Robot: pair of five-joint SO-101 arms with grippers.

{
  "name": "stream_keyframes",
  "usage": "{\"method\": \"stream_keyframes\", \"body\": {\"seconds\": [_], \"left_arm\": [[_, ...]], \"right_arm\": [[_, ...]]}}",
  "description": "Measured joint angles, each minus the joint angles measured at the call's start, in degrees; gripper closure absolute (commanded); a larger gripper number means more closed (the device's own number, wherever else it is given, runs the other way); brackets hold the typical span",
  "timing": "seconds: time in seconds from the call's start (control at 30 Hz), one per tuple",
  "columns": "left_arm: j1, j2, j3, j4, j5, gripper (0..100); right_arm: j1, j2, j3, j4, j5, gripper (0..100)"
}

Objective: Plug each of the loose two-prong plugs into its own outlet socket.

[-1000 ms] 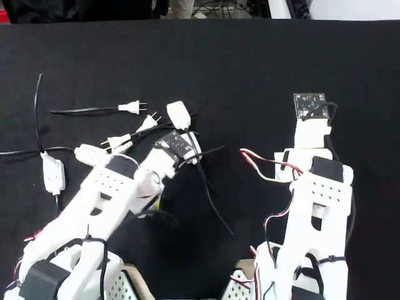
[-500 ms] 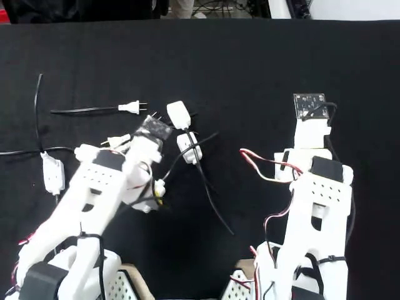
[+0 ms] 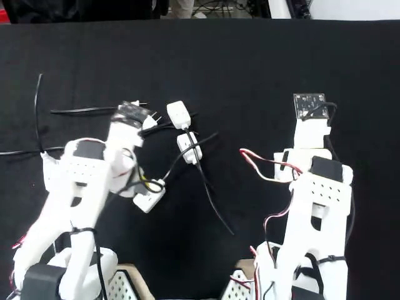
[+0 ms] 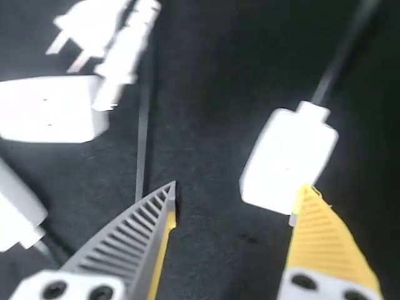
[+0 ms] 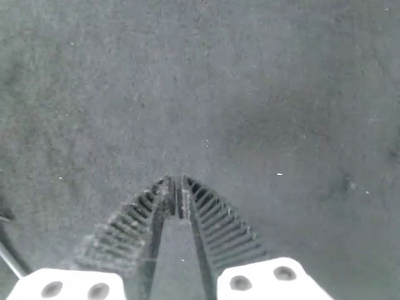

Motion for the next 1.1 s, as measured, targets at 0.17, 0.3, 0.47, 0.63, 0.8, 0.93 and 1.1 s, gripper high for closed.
{"method": "stream_keyframes", "body": {"seconds": [0.17, 0.3, 0.47, 0.63, 0.8, 0.93, 1.1], "left_arm": [[1.76, 0.0, 7.03, -10.73, 3.25, 71], [0.26, -0.26, 9.14, -15.38, 2.64, 71], [-1.58, -0.35, 9.41, -16.09, -1.67, 71], [-1.49, -1.05, 10.81, -15.65, -7.12, 71], [1.85, -1.41, 10.11, -11.52, -11.08, 71], [4.92, -1.58, 11.96, -10.64, -11.08, 71], [7.91, -0.44, 13.89, -9.14, -11.69, 71]], "right_arm": [[-0.26, 0.0, 0.0, 0.0, 0.09, 98.0], [-0.26, 0.0, 0.0, 0.0, 0.09, 98.0], [-0.26, 0.0, 0.0, 0.0, 0.09, 98.0], [-0.26, 0.0, 0.0, 0.0, 0.09, 98.0], [-0.26, 0.0, 0.0, 0.0, 0.09, 98.0], [-0.26, 0.0, 0.0, 0.0, 0.09, 98.0], [-0.26, 0.0, 0.0, 0.0, 0.09, 98.0]]}}
